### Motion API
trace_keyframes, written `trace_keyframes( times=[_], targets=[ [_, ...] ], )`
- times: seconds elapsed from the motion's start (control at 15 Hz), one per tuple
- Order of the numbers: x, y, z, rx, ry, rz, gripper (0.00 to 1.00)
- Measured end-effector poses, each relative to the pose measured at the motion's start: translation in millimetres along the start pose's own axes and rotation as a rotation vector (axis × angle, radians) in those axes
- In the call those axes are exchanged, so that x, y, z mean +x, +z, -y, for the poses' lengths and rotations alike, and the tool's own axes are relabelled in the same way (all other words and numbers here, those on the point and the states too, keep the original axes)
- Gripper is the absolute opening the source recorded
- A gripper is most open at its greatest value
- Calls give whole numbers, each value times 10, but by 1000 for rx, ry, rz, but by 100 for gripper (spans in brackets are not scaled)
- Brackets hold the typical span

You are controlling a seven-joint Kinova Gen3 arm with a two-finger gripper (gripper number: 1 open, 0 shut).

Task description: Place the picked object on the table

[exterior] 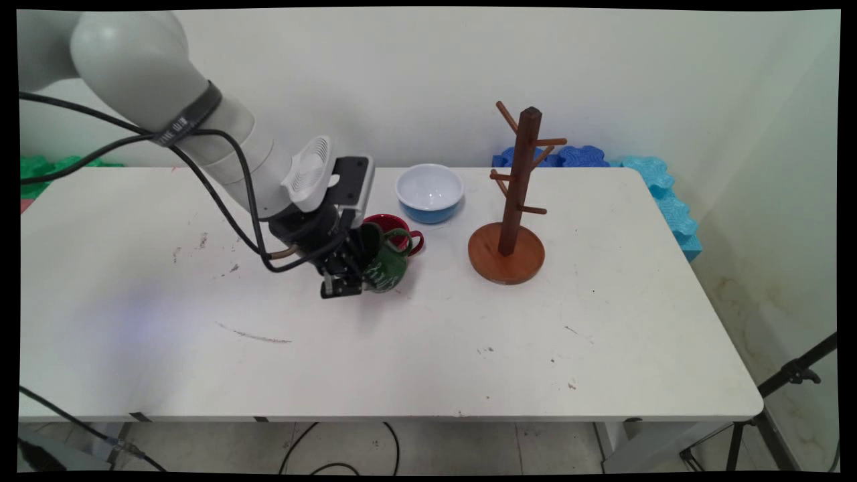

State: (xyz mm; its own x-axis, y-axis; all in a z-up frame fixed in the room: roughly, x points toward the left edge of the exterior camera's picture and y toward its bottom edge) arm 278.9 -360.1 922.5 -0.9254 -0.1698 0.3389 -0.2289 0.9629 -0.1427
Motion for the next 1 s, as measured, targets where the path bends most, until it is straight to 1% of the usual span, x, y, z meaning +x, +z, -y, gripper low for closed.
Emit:
trace_keyframes(
  times=[0.13,0.27,0.47,0.67,1.0],
  targets=[
    [-17,44,13,-11,23,28,0],
    [-27,107,22,-30,43,63,0],
    [-14,202,34,-58,58,100,0],
    [36,296,43,-85,67,122,0],
    [127,449,67,-123,74,139,0]
  ],
)
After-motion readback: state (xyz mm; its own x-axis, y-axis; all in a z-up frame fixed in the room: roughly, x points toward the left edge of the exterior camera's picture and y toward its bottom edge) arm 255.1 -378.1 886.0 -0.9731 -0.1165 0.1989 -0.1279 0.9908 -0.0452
